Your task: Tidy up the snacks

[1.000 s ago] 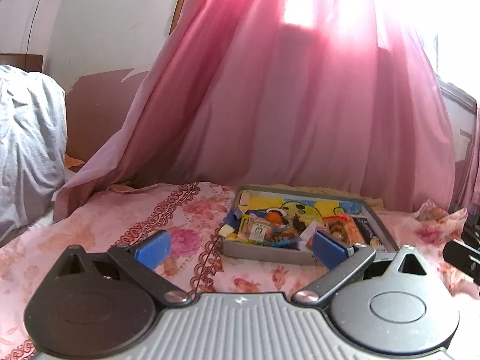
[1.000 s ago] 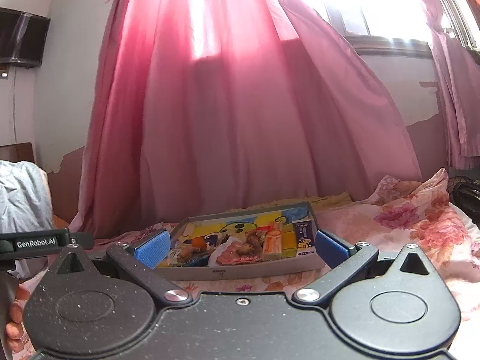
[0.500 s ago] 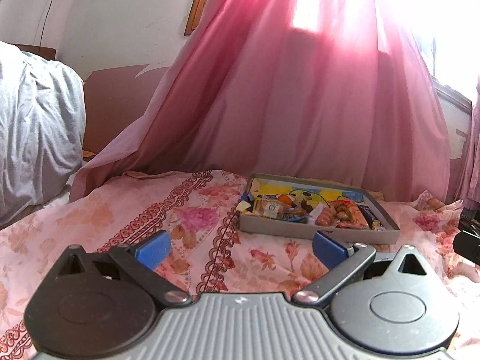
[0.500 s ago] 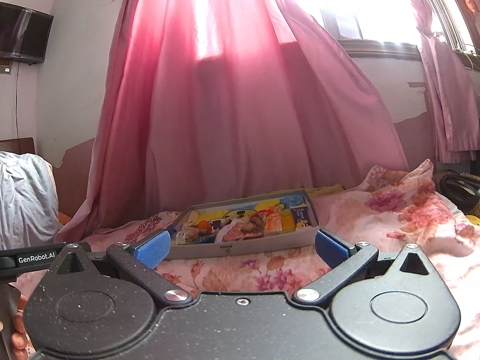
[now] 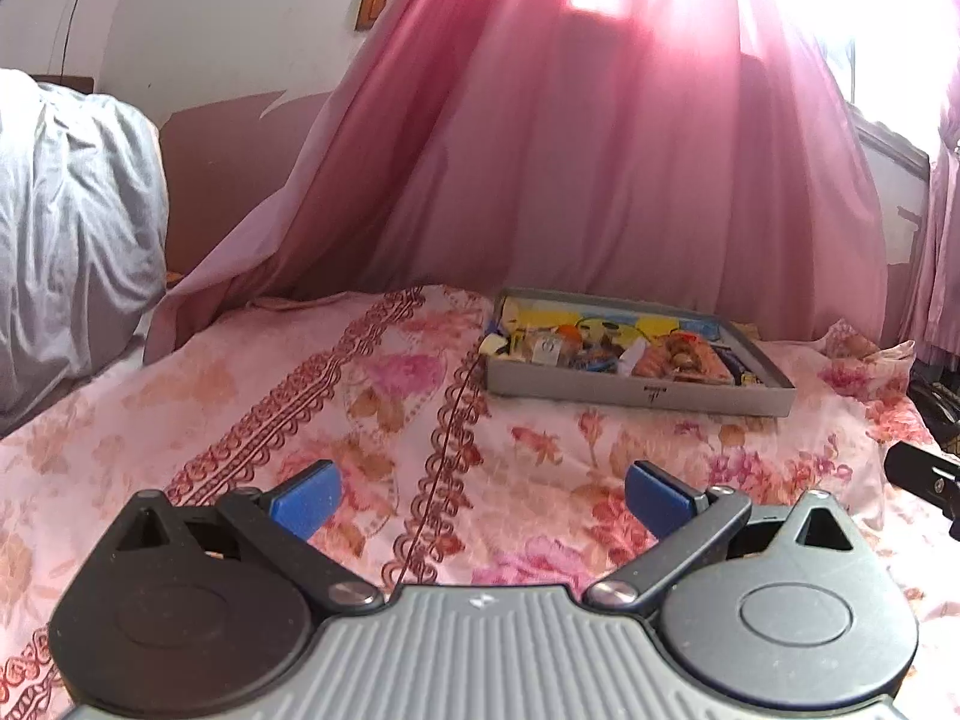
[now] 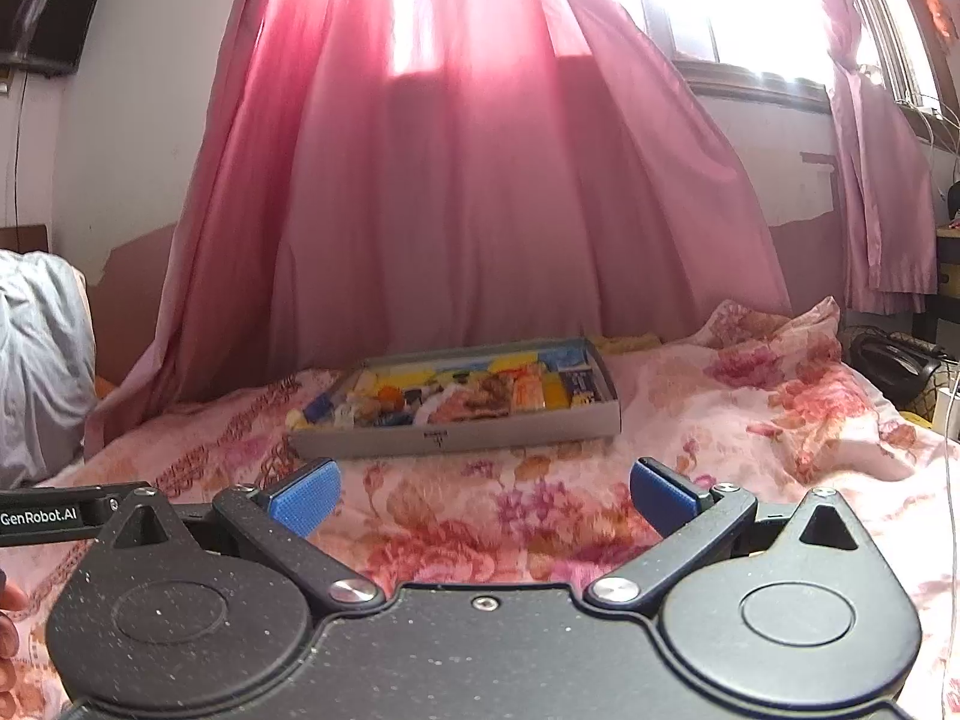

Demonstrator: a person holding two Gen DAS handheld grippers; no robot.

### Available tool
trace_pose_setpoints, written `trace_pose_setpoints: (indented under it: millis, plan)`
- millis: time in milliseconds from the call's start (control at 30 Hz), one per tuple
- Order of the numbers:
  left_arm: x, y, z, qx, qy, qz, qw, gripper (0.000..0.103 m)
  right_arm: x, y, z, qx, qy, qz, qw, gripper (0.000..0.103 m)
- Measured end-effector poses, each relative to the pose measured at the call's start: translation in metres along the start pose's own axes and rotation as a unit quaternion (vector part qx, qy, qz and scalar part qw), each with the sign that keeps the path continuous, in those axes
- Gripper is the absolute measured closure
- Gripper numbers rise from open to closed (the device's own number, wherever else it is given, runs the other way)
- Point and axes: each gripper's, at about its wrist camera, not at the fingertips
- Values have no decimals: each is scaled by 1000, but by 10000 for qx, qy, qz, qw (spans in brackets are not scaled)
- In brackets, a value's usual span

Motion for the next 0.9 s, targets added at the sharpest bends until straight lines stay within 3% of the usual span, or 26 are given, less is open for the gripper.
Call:
trace_pose_setpoints:
  millis: [400, 900]
  plan:
    - [1, -16, -14, -139, 214, 2, 9997, 0, -14, -2, -16, -512, -72, 72, 9986, 1]
    - [-1, -18, -18, -181, 253, 106, 9995, 0, -17, -2, -20, -640, -95, 109, 9978, 1]
Point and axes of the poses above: each gripper's, at about its wrist camera, not at the fingertips, and y roughly the way its jaws point, x to its right, z to its top, and after that the axes turned 15 degrees about x, right-handed
